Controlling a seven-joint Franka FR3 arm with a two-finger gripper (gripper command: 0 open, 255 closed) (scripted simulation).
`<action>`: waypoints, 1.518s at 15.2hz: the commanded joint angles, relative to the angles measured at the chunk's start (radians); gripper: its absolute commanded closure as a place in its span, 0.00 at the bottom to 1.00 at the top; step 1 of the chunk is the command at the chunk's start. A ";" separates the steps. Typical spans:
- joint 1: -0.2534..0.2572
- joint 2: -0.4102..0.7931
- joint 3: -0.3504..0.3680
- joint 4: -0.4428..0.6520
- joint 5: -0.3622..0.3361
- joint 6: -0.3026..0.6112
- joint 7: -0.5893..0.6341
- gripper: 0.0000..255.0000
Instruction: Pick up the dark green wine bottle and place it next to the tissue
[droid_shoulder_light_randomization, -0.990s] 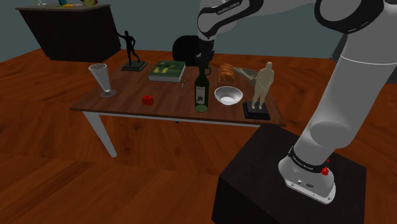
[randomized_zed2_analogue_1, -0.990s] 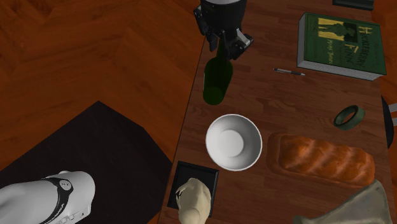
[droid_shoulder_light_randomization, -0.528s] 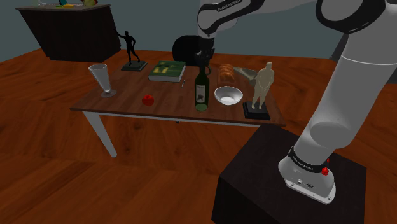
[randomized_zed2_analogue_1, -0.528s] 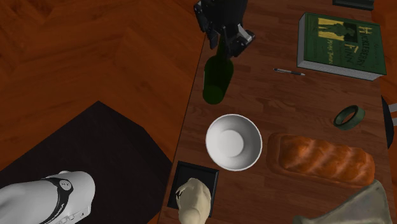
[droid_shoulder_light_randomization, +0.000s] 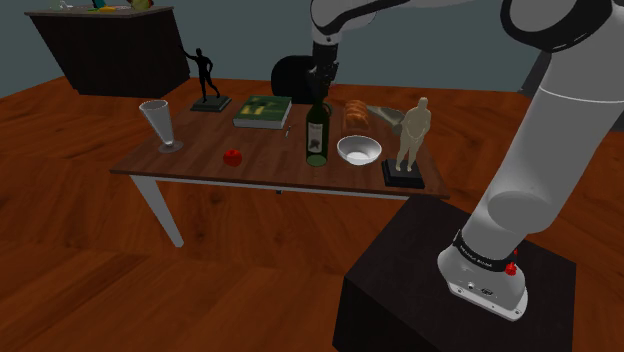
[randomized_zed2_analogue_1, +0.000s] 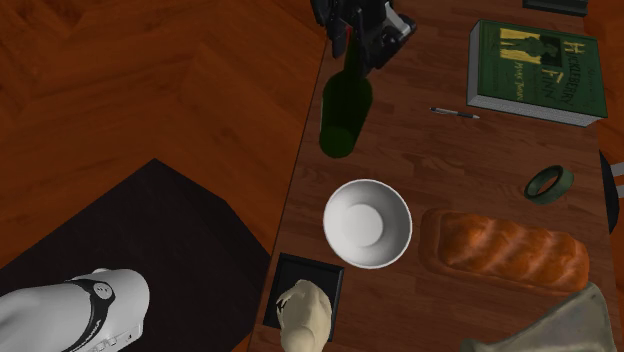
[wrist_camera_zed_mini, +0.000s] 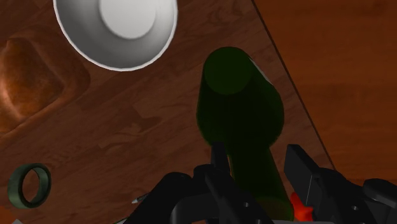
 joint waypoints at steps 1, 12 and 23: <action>0.001 -0.003 0.001 0.026 0.000 -0.029 0.001 1.00; 0.001 0.000 0.001 0.177 0.001 -0.177 -0.002 1.00; -0.001 0.034 0.000 0.372 0.005 -0.338 -0.007 1.00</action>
